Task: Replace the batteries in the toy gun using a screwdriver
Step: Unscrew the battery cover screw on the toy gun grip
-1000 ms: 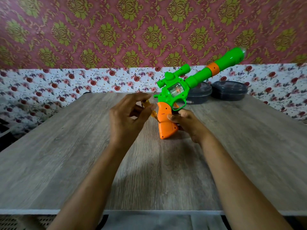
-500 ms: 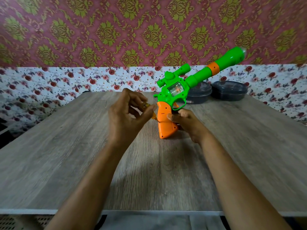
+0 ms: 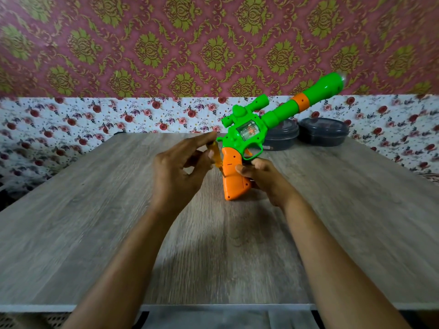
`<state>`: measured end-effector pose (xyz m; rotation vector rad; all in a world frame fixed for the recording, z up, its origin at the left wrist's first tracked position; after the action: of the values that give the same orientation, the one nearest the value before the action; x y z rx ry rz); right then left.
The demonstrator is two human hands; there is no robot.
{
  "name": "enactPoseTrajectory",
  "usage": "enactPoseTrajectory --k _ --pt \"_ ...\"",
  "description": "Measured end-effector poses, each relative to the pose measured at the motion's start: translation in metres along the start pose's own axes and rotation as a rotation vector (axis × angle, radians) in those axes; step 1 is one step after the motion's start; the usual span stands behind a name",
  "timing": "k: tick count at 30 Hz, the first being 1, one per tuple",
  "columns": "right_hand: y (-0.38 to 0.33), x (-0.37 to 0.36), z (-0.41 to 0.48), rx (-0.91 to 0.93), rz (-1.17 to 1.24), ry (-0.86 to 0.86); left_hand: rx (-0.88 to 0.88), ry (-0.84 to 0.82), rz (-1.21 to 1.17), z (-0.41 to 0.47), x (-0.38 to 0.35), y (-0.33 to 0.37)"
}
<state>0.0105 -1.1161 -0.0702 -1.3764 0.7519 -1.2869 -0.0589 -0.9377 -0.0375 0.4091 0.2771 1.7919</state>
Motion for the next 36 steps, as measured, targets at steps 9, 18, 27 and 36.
enactPoseTrajectory --k 9,18,27,36 --pt "0.0015 -0.0009 0.0003 0.036 0.035 -0.019 0.091 0.067 -0.097 -0.0002 -0.0025 0.0001" --pt "0.0020 0.0004 0.0028 0.008 -0.033 -0.001 0.065 -0.034 -0.072 -0.0015 -0.0011 -0.0008" --pt "0.0076 0.0013 0.0050 0.043 0.053 -0.040 0.067 0.038 -0.080 0.0013 -0.0007 -0.0006" --pt "0.0058 0.0009 0.0049 0.026 0.010 -0.015 0.057 -0.021 -0.062 -0.0001 -0.0015 -0.0015"
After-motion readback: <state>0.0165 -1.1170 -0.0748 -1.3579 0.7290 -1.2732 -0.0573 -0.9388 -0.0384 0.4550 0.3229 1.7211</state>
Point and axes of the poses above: each hand's wrist, its own z-axis towards the middle knuckle, its own x-axis out of the back of the hand, y = z × x, the point moved 1 cm from there along z, towards the middle knuckle, and after that the axes turned 13 degrees about -z, right-handed, at the moved point
